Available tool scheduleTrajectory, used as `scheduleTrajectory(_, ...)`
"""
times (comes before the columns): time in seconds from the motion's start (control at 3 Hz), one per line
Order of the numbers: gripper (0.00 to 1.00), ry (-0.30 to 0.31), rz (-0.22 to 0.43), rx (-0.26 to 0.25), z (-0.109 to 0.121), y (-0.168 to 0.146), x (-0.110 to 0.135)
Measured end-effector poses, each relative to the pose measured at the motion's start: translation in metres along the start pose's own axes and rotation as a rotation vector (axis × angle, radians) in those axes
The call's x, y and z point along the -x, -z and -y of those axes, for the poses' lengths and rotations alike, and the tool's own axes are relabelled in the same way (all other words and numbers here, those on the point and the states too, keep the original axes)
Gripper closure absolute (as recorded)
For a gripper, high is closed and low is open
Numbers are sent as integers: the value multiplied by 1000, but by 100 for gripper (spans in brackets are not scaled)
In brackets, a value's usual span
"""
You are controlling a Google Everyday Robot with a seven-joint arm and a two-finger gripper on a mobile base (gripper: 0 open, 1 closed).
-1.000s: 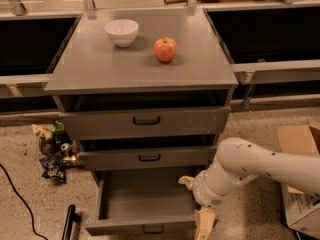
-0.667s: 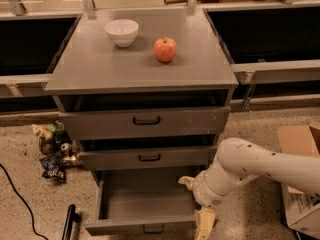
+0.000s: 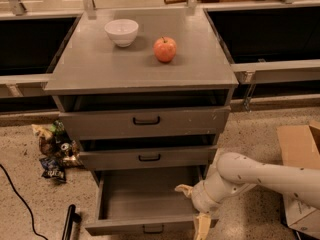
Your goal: Close bottom drawer
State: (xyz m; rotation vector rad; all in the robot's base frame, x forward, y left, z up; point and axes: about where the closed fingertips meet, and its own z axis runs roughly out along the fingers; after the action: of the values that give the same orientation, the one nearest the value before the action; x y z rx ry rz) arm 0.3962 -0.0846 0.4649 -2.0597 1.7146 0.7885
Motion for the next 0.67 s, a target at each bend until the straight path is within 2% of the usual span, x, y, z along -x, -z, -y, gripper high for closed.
scheduleTrajectory(0.33,0,25,109,-8,8,-41,-30)
scheduleTrajectory(0.67,0,31,206,4,11,-82,-56)
